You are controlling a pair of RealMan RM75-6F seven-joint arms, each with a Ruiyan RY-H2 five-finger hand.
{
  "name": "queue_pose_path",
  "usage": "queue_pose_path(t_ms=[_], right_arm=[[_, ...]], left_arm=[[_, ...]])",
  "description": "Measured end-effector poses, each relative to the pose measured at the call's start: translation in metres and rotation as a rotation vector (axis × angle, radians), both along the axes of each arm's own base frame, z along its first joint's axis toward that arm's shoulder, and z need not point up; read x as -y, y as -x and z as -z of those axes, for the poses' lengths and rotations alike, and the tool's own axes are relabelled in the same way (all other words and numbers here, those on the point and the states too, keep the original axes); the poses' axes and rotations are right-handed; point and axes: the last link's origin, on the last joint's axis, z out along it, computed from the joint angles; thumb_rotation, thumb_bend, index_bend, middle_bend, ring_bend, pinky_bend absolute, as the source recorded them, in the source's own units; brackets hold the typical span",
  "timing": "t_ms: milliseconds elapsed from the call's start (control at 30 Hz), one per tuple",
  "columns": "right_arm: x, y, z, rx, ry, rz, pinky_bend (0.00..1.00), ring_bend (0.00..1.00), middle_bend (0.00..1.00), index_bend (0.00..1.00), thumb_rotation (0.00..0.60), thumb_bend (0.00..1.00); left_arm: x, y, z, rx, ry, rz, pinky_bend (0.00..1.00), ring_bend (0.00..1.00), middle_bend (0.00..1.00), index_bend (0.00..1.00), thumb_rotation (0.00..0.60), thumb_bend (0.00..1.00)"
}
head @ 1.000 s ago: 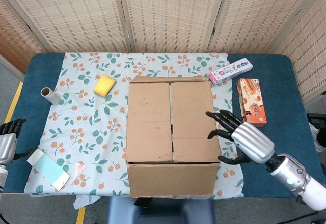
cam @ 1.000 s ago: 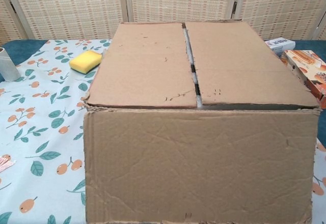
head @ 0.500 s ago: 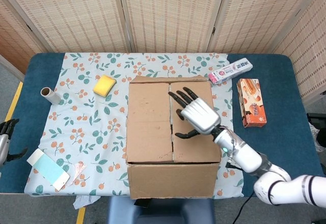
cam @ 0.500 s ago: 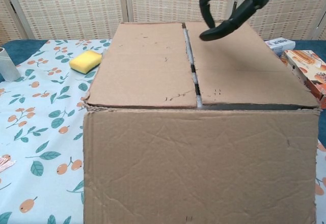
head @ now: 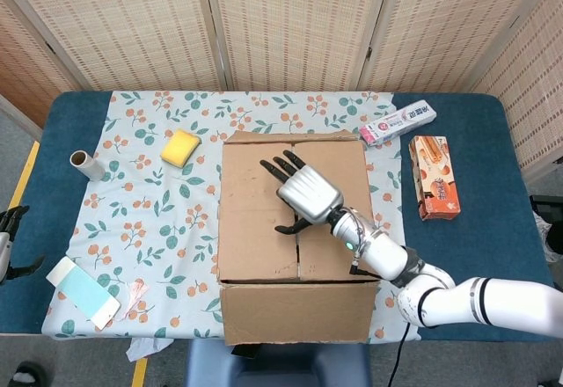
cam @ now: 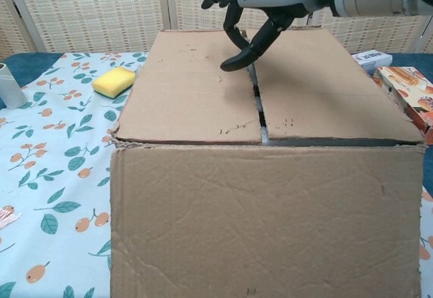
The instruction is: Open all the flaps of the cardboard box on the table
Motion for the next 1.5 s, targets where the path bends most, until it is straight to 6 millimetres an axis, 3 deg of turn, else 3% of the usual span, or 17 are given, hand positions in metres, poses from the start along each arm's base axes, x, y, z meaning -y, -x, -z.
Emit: queue_pose_path(t_ms=[433, 833, 1167, 1500], right_arm=[[0.004, -0.003, 0.018, -0.040, -0.023, 0.001, 0.00, 0.00, 0.02, 0.64, 0.242, 0.29], [0.005, 0.006, 0.023, -0.081, -0.032, 0.011, 0.00, 0.00, 0.00, 0.61, 0.241, 0.29], [0.000, 0.017, 0.010, -0.099, -0.005, 0.012, 0.00, 0.00, 0.00, 0.61, 0.241, 0.29], [-0.009, 0.027, -0.018, -0.065, 0.040, 0.020, 0.00, 0.00, 0.00, 0.61, 0.239, 0.29]], left_arm=[[0.000, 0.001, -0.004, 0.011, -0.013, 0.000, 0.00, 0.04, 0.08, 0.00, 0.600, 0.33], [-0.001, 0.001, -0.006, 0.011, -0.013, -0.007, 0.00, 0.04, 0.08, 0.00, 0.600, 0.33], [0.000, 0.002, -0.003, 0.000, -0.013, -0.010, 0.00, 0.04, 0.08, 0.00, 0.600, 0.33], [-0.001, 0.002, -0.001, -0.023, -0.015, -0.003, 0.00, 0.04, 0.08, 0.00, 0.600, 0.33]])
